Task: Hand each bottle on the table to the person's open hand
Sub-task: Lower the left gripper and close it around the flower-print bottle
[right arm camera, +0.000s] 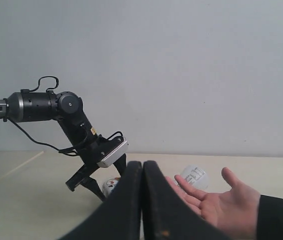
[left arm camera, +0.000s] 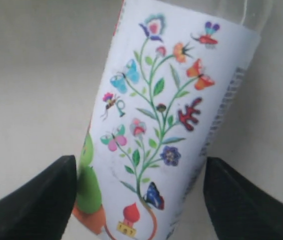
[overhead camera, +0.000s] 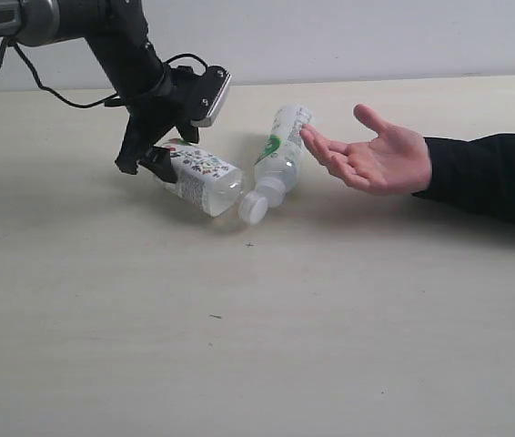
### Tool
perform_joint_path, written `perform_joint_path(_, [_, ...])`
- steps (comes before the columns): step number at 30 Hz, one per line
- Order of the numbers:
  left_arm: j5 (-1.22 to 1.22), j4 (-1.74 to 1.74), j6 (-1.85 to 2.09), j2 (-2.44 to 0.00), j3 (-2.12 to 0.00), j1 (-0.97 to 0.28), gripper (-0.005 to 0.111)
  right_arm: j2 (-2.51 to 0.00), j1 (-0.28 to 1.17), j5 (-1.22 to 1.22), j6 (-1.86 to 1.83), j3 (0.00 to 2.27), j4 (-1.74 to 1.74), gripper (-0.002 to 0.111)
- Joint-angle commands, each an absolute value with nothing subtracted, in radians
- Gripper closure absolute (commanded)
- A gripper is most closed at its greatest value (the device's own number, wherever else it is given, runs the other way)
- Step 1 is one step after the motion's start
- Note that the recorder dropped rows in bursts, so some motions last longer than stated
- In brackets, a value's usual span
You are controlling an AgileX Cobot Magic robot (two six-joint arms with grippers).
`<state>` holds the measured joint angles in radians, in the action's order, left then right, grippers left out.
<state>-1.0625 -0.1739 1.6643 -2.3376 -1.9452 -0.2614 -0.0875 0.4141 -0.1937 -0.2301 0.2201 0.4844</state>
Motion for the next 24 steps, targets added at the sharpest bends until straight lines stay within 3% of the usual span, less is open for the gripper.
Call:
perform_joint_path(1, [-1.066,-0.189,1.679,-2.338,-1.940,-0.269,0.037,-0.083,0.418,-0.194,-0.231,0.216,0.486,0.108])
perform_joint_path(4, [-1.066,-0.189,1.675,-2.338,-1.940,-0.269,0.032,-0.083,0.418,-0.194,-0.231,0.216,0.486,0.108])
perform_joint_path(24, [-1.041,-0.185,1.812,-2.338,-1.940,-0.277,0.032,-0.083,0.418,-0.190,-0.231,0.216,0.487,0.108])
